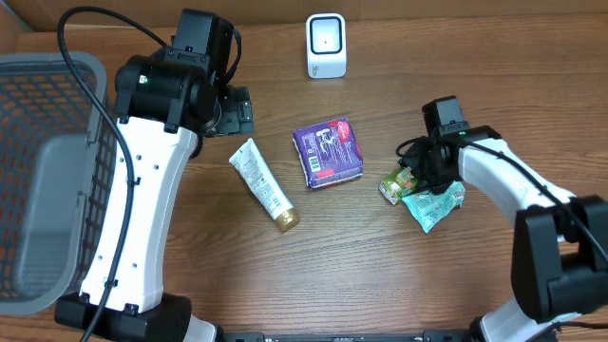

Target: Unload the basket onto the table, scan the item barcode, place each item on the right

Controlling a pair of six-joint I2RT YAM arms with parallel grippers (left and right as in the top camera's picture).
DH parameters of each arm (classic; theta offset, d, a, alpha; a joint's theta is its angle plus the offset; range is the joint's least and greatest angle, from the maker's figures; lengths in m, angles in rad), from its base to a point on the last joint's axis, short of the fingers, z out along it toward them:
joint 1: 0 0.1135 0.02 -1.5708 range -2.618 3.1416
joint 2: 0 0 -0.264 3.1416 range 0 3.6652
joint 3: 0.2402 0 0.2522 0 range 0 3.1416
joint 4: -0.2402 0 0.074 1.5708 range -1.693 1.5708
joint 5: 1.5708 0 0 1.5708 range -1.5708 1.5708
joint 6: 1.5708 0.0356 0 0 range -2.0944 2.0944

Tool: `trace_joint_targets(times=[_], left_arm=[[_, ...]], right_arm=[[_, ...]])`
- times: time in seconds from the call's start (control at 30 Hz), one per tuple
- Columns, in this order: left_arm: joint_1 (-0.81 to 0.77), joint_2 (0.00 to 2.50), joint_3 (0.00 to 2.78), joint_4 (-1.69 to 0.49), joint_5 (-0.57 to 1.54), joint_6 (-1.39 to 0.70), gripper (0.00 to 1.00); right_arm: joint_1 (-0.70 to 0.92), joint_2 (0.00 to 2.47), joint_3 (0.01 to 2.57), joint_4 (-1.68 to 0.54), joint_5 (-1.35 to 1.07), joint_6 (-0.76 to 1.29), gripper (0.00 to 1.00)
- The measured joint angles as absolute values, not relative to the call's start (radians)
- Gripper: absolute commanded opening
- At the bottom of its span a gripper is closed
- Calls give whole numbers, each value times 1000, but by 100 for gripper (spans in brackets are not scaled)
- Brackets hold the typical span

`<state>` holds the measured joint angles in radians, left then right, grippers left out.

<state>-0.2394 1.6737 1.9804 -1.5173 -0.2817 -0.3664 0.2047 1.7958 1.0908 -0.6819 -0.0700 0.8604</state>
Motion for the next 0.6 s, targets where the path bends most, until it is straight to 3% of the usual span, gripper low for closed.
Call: trace_joint_targets(times=[0.27,0.4,0.6], left_arm=[[-239,1674,1980,-1517,-282,-366,99],[-239,1674,1980,-1517,-282,-366,100],[-239,1674,1980,-1517,-282,-366,99]], right_arm=[[196,1800,1091,-656,-72,895,24],[167,1800,1093,-671,-95,991,25],[95,1802,1093,-725,-124,1167,51]])
